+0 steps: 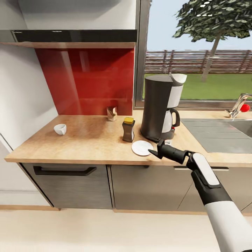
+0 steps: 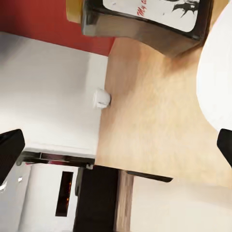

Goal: Set up a coffee station on the kitchen countertop: keep the coffee maker on the countertop, move the bottle of coffee from the kitchen shelf to the counter next to the coffee maker, place a paper coffee filter on top of the coffee maker, put the saucer next to the coffee maker with the coffee cup on the saucer, and place the electric kettle next to the coffee maker.

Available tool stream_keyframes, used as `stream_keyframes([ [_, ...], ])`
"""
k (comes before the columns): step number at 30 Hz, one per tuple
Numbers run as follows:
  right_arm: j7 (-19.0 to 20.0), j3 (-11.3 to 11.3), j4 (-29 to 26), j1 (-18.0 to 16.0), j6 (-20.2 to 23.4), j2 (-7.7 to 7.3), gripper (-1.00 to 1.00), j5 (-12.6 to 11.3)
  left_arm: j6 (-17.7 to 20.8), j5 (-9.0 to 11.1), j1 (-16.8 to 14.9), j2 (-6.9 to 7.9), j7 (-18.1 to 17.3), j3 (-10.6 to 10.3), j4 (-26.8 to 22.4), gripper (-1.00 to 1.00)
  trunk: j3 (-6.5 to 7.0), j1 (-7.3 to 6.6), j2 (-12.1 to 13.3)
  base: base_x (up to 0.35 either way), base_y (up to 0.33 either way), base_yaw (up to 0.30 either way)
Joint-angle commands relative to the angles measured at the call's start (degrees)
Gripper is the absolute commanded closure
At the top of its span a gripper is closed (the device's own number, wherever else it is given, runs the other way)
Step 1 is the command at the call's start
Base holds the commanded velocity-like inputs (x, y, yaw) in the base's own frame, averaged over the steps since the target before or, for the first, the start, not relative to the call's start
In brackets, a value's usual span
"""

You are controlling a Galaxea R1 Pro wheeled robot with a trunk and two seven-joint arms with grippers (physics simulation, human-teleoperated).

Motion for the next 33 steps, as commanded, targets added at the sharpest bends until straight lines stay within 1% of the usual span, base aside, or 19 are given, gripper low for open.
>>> stream_keyframes([
  [1, 0.06, 0.19, -0.82, 0.09, 0.03, -0.04, -1.00, -0.04, 0.60, 0.49, -0.02, 0.02, -0.19, -0.48, -0.04, -1.00, -0.06, 0.00, -0.03, -0.005, -0.001, 0.000],
  [5, 6.48, 2.77, -4.47, 0.74, 0.07, -0.10, -1.00, 5.28, 0.60, 0.49, -0.02, 0.02, -0.21, -0.49, -0.04, -1.00, -0.06, 0.00, -0.03, -0.002, 0.000, 0.000],
  [8, 16.01, 4.44, -5.35, 1.68, -0.03, -0.13, -1.00, 12.69, 0.60, 0.49, -0.02, 0.02, -0.22, -0.49, -0.04, -1.00, -0.06, 0.00, -0.03, -0.065, 0.000, 0.000],
  [10, 19.46, 4.67, -5.44, 2.28, -0.09, -0.13, -1.00, 15.86, 0.60, 0.49, -0.02, 0.02, -0.22, -0.48, -0.05, -1.00, -0.06, 0.00, -0.03, -0.197, 0.000, 0.000],
  [11, 23.52, 4.82, -5.45, 2.93, -0.14, -0.14, -1.00, 19.77, 0.60, 0.49, -0.02, 0.02, -0.22, -0.48, -0.05, -1.00, -0.06, 0.00, -0.03, -0.249, 0.000, 0.000],
  [12, 25.62, 4.87, -5.42, 3.31, -0.18, -0.14, -1.00, 21.69, 0.60, 0.49, -0.02, 0.02, -0.22, -0.48, -0.04, -1.00, -0.06, 0.00, -0.03, -0.241, 0.000, 0.000],
  [13, 29.80, 4.94, -5.35, 4.20, -0.42, -0.14, -1.00, 25.25, 0.60, 0.49, -0.02, 0.02, -0.21, -0.48, -0.04, -1.00, -0.06, 0.00, -0.03, -0.171, 0.000, 0.000],
  [14, 35.98, 5.01, -5.27, 5.86, -1.84, -0.16, -1.00, 30.05, 0.60, 0.49, -0.02, 0.02, -0.19, -0.48, -0.06, -1.00, -0.06, 0.00, -0.03, -0.087, 0.000, 0.000],
  [16, 39.98, 5.03, -5.22, 6.98, -3.74, -0.18, -1.00, 33.13, 0.60, 0.49, -0.02, 0.02, -0.20, -0.48, -0.03, -1.00, -0.06, 0.00, -0.03, -0.063, 0.000, 0.000],
  [19, 51.63, 5.07, -5.10, 10.14, -8.87, -0.22, -1.00, 41.27, 0.60, 0.49, -0.02, 0.02, -0.22, -0.48, -0.04, -1.00, -0.06, 0.00, -0.03, -0.024, 0.000, 0.000],
  [21, 54.89, 5.07, -4.74, 11.30, -9.64, -0.22, -1.00, 43.87, 0.60, 0.49, -0.02, 0.02, -0.22, -0.48, -0.06, -1.00, -0.06, 0.00, -0.03, -0.011, 0.000, 0.000],
  [22, 58.25, 5.07, -3.38, 12.98, -10.30, -0.24, -1.00, 47.36, 0.60, 0.49, -0.02, 0.02, -0.22, -0.46, -0.04, -1.00, -0.06, 0.00, -0.03, -0.005, 0.000, 0.000],
  [25, 62.99, 5.08, 0.75, 16.28, -10.81, -0.39, -1.00, 52.14, 0.75, 0.49, -0.02, 0.02, -0.22, -0.40, -0.05, -1.00, -0.06, 0.00, -0.03, -0.002, 0.000, 0.000],
  [27, 66.16, 5.04, 3.80, 18.48, -11.36, -1.04, -1.00, 56.08, 1.99, 0.49, -0.02, 0.06, -0.22, -0.35, -0.07, -1.00, -0.06, 0.00, -0.03, -0.001, 0.000, 0.000],
  [28, 68.64, 5.02, 6.00, 19.77, -12.52, -1.80, -1.00, 58.96, 3.34, 0.52, -0.02, 0.08, -0.26, -0.34, -0.09, -1.00, -0.06, 0.00, -0.03, 0.000, 0.000, 0.000],
  [29, 72.60, 4.95, 10.12, 21.50, -15.72, -3.55, -1.00, 62.60, 5.12, 0.55, -0.02, 0.09, -0.28, -0.32, -0.13, -1.00, -0.06, 0.00, -0.03, 0.000, 0.000, 0.000],
  [31, 74.95, 4.90, 13.86, 22.30, -18.52, -4.96, -1.00, 64.15, 5.84, 0.56, -0.02, 0.10, -0.28, -0.29, -0.14, -1.00, -0.06, 0.00, -0.03, 0.000, 0.000, 0.000],
  [32, 76.67, 4.85, 19.39, 22.81, -21.79, -6.69, -1.00, 65.14, 6.32, 0.57, -0.02, 0.10, -0.26, -0.26, -0.15, -1.00, -0.06, 0.00, -0.03, 0.000, 0.000, 0.000],
  [33, 77.29, 4.83, 22.41, 22.99, -23.37, -7.56, -1.00, 65.49, 6.50, 0.57, -0.02, 0.10, -0.25, -0.25, -0.15, -1.00, -0.06, 0.00, -0.03, 0.000, 0.000, 0.000],
])
